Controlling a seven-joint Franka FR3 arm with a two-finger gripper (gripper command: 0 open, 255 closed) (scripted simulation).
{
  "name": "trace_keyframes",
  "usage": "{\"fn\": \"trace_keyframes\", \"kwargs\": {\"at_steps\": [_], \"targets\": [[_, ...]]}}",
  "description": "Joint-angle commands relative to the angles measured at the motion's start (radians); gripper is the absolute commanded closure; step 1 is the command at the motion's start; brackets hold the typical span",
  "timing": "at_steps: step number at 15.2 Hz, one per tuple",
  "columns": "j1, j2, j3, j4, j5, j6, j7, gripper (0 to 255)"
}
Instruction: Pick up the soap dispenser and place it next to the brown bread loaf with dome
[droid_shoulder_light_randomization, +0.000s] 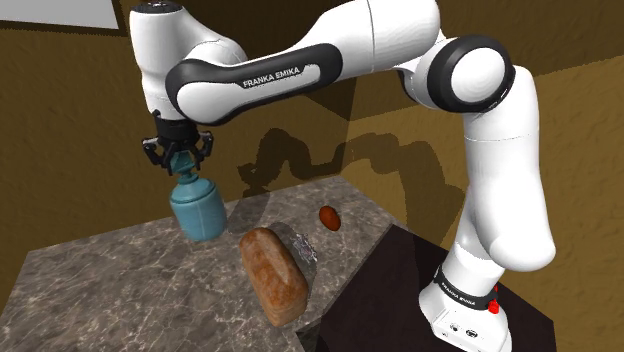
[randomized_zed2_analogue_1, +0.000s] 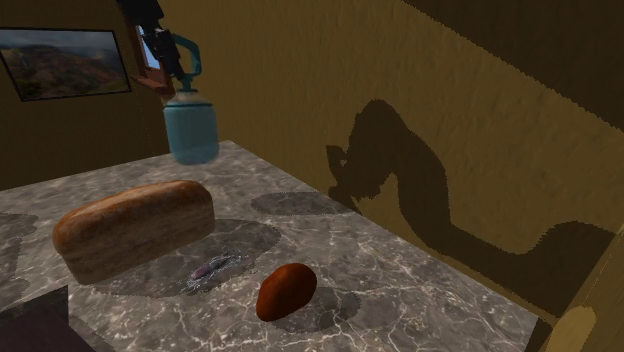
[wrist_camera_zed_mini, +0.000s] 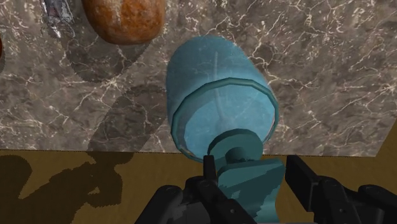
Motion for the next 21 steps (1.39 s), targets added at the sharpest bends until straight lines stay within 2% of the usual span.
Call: {"fn": "trace_keyframes", "kwargs": {"at_steps": [1,21], "targets": [[0.0,0.003,-0.002,-0.021,-0.005,0.025,0.009,255],[0.004,0.079,-0.029,-0.164,-0.067,0.231,0.09,255]]}}
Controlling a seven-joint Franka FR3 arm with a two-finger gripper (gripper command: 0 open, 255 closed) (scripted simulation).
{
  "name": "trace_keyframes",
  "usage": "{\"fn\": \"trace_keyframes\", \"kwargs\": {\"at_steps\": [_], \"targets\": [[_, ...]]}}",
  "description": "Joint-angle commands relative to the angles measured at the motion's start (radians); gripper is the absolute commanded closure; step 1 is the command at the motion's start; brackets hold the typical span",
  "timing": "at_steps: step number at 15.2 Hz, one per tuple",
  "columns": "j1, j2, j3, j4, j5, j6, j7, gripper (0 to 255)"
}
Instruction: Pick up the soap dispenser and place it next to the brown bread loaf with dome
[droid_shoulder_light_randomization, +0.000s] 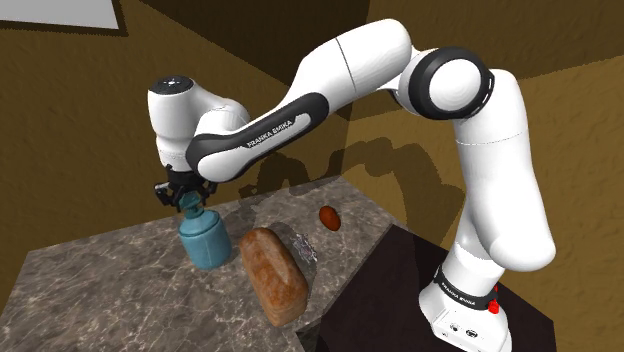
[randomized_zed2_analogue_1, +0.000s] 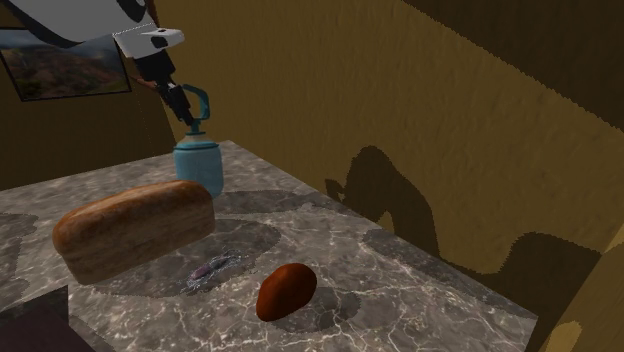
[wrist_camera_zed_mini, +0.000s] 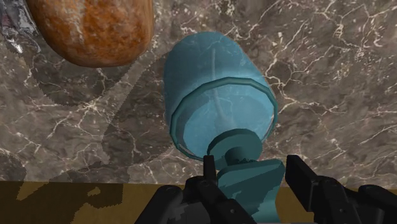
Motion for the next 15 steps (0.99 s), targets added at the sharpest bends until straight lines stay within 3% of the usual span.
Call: {"fn": "trace_keyframes", "kwargs": {"at_steps": [1,7,8,13,15], "targets": [[0.001,0.003,-0.001,0.0,-0.002,0.005,0.003,255],[0.001,0.003,-0.001,0.0,-0.002,0.005,0.003,255],[0.001,0.003,-0.001,0.0,-0.002,0.004,0.003,0],[0.001,0.003,-0.001,0.0,-0.002,0.005,0.003,0],[0.002,-0.038,0.011,0.002,0.015,-0.038,-0.007,0]]}}
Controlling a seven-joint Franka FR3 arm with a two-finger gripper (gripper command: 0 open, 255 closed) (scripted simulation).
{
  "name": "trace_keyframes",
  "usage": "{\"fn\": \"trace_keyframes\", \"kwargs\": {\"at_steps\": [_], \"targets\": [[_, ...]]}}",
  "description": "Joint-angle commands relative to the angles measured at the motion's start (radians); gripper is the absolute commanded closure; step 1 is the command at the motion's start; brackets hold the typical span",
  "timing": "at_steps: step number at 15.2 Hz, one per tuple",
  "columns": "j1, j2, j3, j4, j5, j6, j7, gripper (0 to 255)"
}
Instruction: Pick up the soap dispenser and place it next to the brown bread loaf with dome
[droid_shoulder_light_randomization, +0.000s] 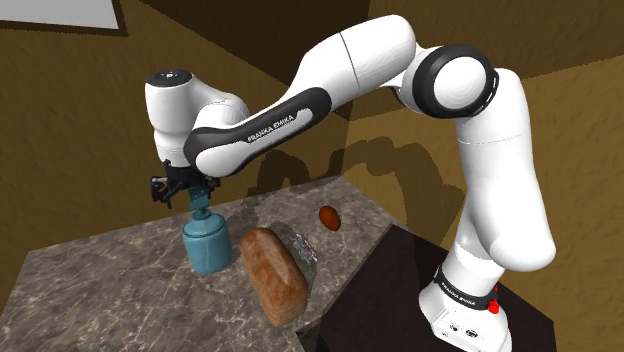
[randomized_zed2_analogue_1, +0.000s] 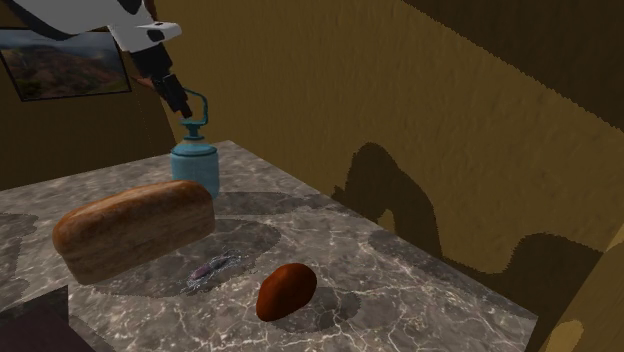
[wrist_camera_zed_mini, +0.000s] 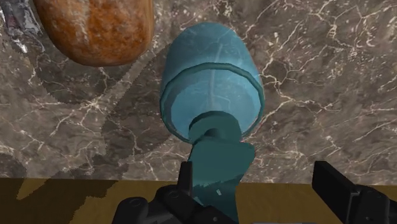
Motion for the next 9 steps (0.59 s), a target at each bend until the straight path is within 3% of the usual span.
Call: {"fn": "trace_keyframes", "kwargs": {"at_steps": [1,9], "targets": [[0.0,-0.04,0.011,-0.002,0.016,-0.038,-0.008,0],[0.001,-0.055,0.015,0.002,0.023,-0.055,-0.012,0]]}}
